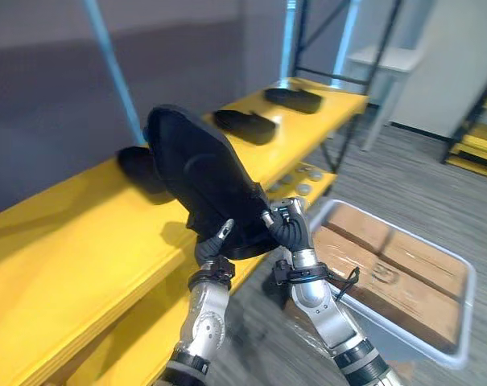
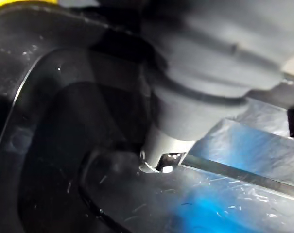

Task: Walk over and take plastic housings, then place them on the shelf

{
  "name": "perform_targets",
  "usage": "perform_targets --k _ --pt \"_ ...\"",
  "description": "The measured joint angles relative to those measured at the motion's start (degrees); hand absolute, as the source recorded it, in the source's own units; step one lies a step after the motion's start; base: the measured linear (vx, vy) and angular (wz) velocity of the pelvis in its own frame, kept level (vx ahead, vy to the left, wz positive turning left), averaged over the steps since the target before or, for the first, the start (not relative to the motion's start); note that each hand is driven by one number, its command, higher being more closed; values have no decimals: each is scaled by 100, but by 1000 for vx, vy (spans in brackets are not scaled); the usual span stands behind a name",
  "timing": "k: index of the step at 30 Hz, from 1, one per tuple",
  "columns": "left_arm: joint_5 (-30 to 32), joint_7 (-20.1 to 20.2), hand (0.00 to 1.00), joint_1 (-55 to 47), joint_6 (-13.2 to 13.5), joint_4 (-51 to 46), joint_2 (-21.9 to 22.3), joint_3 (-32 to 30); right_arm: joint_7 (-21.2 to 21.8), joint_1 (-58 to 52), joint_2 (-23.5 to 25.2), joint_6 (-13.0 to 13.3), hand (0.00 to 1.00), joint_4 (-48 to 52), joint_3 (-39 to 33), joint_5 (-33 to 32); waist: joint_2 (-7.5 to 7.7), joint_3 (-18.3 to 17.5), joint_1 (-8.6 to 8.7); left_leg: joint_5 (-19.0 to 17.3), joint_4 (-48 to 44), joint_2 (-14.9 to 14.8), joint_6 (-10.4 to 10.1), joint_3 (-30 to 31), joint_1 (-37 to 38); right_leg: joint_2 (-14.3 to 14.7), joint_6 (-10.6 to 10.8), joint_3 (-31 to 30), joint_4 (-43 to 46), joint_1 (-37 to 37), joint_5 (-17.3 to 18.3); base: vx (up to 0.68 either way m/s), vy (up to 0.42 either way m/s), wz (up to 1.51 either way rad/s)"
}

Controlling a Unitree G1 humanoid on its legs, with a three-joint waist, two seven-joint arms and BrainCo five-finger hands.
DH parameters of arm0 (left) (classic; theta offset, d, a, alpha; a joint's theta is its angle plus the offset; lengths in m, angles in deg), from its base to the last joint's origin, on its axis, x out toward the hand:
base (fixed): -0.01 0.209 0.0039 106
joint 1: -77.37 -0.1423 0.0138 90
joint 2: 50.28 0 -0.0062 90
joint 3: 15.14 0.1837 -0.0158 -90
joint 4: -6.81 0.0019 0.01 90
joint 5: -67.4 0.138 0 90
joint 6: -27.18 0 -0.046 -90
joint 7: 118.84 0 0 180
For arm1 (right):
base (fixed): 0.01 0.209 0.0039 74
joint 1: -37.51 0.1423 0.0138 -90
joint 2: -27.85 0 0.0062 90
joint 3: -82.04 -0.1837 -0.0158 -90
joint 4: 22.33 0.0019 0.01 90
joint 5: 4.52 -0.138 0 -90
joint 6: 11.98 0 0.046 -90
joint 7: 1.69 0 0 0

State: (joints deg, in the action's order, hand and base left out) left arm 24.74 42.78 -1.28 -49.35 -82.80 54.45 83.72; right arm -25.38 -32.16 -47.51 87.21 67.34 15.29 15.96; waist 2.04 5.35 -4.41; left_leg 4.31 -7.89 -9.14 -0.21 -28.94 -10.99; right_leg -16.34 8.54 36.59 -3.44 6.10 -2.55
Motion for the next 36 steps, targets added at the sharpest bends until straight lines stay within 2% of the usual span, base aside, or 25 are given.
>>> perform_targets --k 2,3,4,5,6,7,8,9,11,12,13,14,15,16,17,18,19,20,23,24,25,26,29,32,36 --pt "611 -32 100 -207 -30 -498 -78 -144 65 -102 182 52 100 164 6 -1 10 -18 -15 -262 -48 431 98 341 26 -440 179 399 458 221 159 234 176 97" --pt "809 -32 100 -243 -31 -586 -59 -167 78 -153 161 92 100 196 -12 -3 -26 -39 -12 -304 -51 519 128 459 51 -603 175 448 814 217 168 263 203 127" --pt "1220 -33 100 -255 -71 -627 -46 -153 128 -300 57 151 100 240 -92 -84 -107 -84 6 -312 -9 670 204 760 170 -969 168 485 1806 153 170 271 237 136" --pt "1643 -33 100 -252 -94 -651 -86 -151 226 -417 28 158 100 253 -199 -146 -87 -76 77 -362 74 870 262 1094 417 -1377 -179 214 2941 41 46 320 304 141" --pt "1816 -33 100 -253 -111 -702 -113 -143 279 -476 23 158 100 269 -259 -181 -80 -77 97 -384 137 948 293 1262 540 -1501 -436 -149 3476 -126 -144 306 236 149" --pt "2189 -37 100 -251 -110 -886 -225 -138 364 -529 13 169 100 311 -339 -192 -118 -48 186 -433 241 976 368 1693 684 -1318 -367 -1222 4621 -629 104 307 119 168" --pt "2535 -63 100 -247 -106 -1119 -323 -139 438 -571 -4 186 100 427 -376 -192 -90 -32 273 -416 349 1000 420 2108 804 -825 -346 -1936 5451 -1068 612 254 10 172" --pt "2740 -87 100 -247 -101 -1211 -333 -138 474 -579 -4 216 100 438 -416 -192 -100 -2 293 -404 396 1018 429 2295 877 -627 -361 -2080 5630 -1194 846 202 -26 155" --pt "3206 -160 100 -245 -84 -1398 -356 -138 554 -584 -9 236 100 448 -471 -193 -97 19 309 -384 432 1096 397 2777 1043 -284 -396 -2150 5298 -1518 1262 197 -43 126" --pt "3261 -159 100 -239 -80 -1433 -370 -136 579 -599 -9 248 100 470 -490 -193 -95 20 342 -387 430 1117 390 2939 1050 -207 -417 -2197 5001 -1597 1331 238 -119 129" --pt "3268 -127 100 -235 -72 -1512 -396 -103 625 -661 -23 267 100 602 -530 -194 -100 33 368 -398 426 1118 366 3189 1030 50 -448 -2541 4198 -1743 1349 179 -179 126" --pt "3165 -35 100 -234 -49 -1522 -397 -89 686 -731 -62 280 100 732 -560 -192 -93 44 380 -431 404 1113 312 3436 1001 369 -448 -3228 3391 -1824 1347 210 -227 122" --pt "3103 21 100 -236 -49 -1521 -401 -66 720 -765 -88 281 100 798 -595 -191 -89 64 397 -452 387 1113 278 3545 1002 508 -441 -3614 3033 -1813 1336 162 -239 111" --pt "3036 90 100 -234 -48 -1520 -402 -24 810 -850 -114 292 100 928 -664 -190 -51 88 403 -543 292 1149 135 3728 991 648 -455 -4132 2457 -1767 1149 148 -260 101" --pt "3023 178 100 -209 -17 -1530 -462 -24 869 -950 -60 291 100 1055 -690 -195 155 159 406 -703 152 1296 -45 3809 1002 517 -263 -4228 2195 -1667 609 133 -283 85" --pt "2989 224 100 -250 19 -1531 -458 -36 909 -975 -50 295 100 1077 -690 -196 178 173 394 -782 90 1291 -113 3838 1000 473 -36 -4180 2144 -1566 775 117 -308 58" --pt "2928 261 100 -383 40 -1532 -418 -51 992 -1014 -131 298 100 1104 -706 -198 -9 140 408 -922 -112 1045 -250 3783 816 645 -130 -3991 1854 -1437 714 105 -278 34" --pt "2930 288 100 -415 40 -1533 -394 -36 1030 -1052 -164 303 0 1126 -732 -204 -73 115 427 -949 -190 916 -255 3774 730 744 -186 -3848 1697 -1383 644 123 -242 32" --pt "2873 479 100 -443 39 -1528 -368 -27 1221 -1190 -191 328 0 1348 -795 -461 -99 98 473 -914 -126 501 -467 3760 560 1068 -402 -3356 979 -1012 367 119 -174 50" --pt "2825 502 100 -443 39 -1525 -366 -20 1254 -1201 -193 333 0 1365 -831 -481 -105 95 522 -880 -66 416 -433 3504 525 1063 -415 -3215 907 -958 356 85 -118 90" --pt "2816 544 100 -436 38 -1479 -358 -12 1305 -1253 -199 329 0 1412 -874 -563 -110 92 561 -827 17 157 -314 2817 534 1038 -419 -3016 848 -886 353 118 -83 84" --pt "2759 619 100 -442 32 -1411 -325 -14 1354 -1344 -224 322 0 1520 -891 -616 -142 85 544 -538 161 32 -554 2398 587 1028 -417 -2889 835 -861 355 114 -55 65" --pt "2581 714 100 -514 -45 -1257 -331 -78 1538 -1397 -166 286 0 1557 -954 -731 -135 83 463 -477 386 160 -555 2420 731 918 -402 -2795 767 -765 348 68 57 21" --pt "2587 778 100 -627 -188 -1023 -399 -199 1605 -1571 29 247 0 1871 -1027 -910 -134 81 478 -460 521 283 -530 2369 925 818 -347 -2786 577 -539 321 38 103 1" --pt "2587 925 100 -610 -305 -833 -402 -250 1703 -1684 18 86 0 1969 -1100 -1093 -137 68 512 -388 718 320 -499 2261 1061 798 -280 -2819 461 -489 283 -7 48 -11"
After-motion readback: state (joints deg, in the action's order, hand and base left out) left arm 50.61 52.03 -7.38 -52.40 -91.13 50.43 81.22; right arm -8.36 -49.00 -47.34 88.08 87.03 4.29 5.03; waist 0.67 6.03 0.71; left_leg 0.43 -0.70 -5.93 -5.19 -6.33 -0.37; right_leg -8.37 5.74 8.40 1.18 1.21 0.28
